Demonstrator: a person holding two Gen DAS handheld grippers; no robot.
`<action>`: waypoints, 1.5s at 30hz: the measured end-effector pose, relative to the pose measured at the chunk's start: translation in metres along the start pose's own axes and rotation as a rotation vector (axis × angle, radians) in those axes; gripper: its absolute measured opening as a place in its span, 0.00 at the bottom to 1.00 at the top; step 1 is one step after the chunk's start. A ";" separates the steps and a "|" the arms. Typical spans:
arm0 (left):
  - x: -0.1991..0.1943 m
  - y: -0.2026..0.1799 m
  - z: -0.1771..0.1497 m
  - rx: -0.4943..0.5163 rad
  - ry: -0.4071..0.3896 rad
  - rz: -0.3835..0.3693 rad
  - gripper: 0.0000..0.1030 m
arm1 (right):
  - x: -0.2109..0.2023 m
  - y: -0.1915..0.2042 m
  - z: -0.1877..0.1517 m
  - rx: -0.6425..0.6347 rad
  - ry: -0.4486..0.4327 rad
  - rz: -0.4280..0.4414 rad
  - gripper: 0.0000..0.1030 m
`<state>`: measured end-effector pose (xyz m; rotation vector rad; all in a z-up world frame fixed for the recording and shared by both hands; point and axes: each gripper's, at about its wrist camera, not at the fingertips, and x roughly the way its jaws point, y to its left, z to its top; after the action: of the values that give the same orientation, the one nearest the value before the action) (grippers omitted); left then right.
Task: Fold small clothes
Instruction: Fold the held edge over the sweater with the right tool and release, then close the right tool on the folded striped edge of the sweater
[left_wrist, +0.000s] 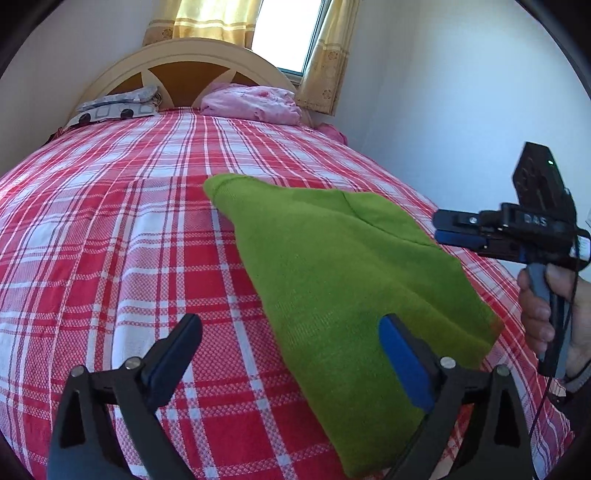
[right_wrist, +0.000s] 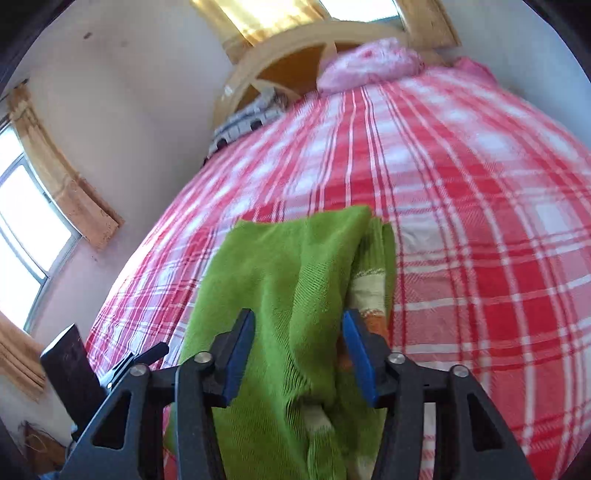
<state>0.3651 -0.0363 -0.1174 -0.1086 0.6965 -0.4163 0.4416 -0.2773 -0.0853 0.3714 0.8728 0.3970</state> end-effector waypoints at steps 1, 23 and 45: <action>0.002 -0.001 -0.001 0.003 0.008 0.004 0.98 | 0.014 -0.003 0.002 0.011 0.050 -0.021 0.27; 0.015 -0.007 -0.012 0.029 0.114 0.004 1.00 | 0.008 0.023 -0.006 -0.240 -0.013 -0.363 0.17; 0.012 -0.001 -0.011 -0.012 0.107 -0.031 1.00 | 0.039 0.007 -0.019 -0.274 0.043 -0.160 0.21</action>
<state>0.3655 -0.0420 -0.1330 -0.1091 0.8033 -0.4502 0.4474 -0.2496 -0.1185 0.0400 0.8697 0.3713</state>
